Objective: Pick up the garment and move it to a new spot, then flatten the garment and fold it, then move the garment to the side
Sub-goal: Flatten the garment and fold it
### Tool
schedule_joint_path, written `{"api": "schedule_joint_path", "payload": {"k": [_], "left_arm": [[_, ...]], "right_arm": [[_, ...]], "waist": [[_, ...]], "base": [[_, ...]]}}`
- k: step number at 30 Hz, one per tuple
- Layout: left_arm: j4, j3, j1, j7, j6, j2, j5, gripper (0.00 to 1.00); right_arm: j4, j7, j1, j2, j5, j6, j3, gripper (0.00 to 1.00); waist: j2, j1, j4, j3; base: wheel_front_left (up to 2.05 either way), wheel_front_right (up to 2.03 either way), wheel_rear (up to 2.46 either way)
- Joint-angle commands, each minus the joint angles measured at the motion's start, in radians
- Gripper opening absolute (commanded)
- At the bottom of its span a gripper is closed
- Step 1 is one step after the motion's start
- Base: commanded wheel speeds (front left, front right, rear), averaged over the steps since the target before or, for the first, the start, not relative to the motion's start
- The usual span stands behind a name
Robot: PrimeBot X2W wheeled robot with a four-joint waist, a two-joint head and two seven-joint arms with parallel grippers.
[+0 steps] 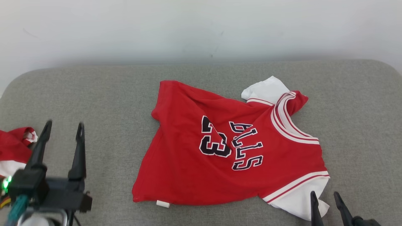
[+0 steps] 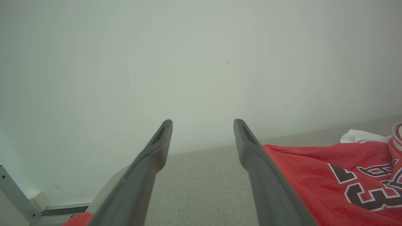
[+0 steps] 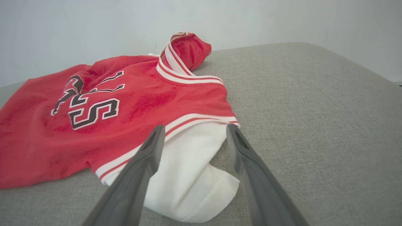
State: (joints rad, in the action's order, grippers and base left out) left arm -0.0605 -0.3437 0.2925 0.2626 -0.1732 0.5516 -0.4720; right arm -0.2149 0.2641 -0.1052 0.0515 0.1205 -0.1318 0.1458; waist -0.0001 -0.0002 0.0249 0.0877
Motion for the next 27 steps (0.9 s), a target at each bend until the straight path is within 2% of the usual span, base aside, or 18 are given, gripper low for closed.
{"api": "schedule_joint_path", "payload": {"k": [1,5,11,15,20,27], "left_arm": [[0.02,0.021,-0.05,0.003,-0.01,-0.012,0.024,1.0],[0.085,0.114,-0.178,0.003,-0.036,-0.059,0.06,1.0],[0.133,0.233,-0.328,0.003,-0.029,-0.151,0.103,1.0],[0.129,0.287,-0.402,0.003,0.003,-0.218,0.143,1.0],[0.116,0.321,-0.415,0.003,0.053,-0.282,0.191,1.0],[0.099,0.348,-0.382,0.003,0.119,-0.338,0.246,1.0]], "right_arm": [[-0.008,0.0,-0.017,0.002,0.003,0.002,0.0,1.0],[-0.043,0.0,-0.037,0.006,0.007,0.002,0.006,1.0],[-0.104,0.0,-0.011,0.018,0.005,0.002,0.032,1.0],[-0.14,0.0,0.003,0.026,0.01,0.002,0.031,1.0],[-0.165,0.0,0.022,0.041,0.011,0.002,0.047,1.0],[-0.273,-0.024,0.065,0.065,-0.002,0.002,0.053,1.0]], "waist": [[0.0001,0.0002,0.01,-0.012],[0.0001,0.0002,0.011,-0.02],[0.0001,0.0002,0.008,-0.013],[0.0001,0.0002,0.014,-0.01],[0.0001,0.0002,0.034,-0.004],[0.0001,0.0002,0.05,0.0]], "base": [[0.0,0.0,0.0],[0.0,0.0,0.0],[0.0,0.0,0.0],[0.0,0.0,0.0],[0.0,0.0,0.0],[0.0,0.0,0.0]]}}
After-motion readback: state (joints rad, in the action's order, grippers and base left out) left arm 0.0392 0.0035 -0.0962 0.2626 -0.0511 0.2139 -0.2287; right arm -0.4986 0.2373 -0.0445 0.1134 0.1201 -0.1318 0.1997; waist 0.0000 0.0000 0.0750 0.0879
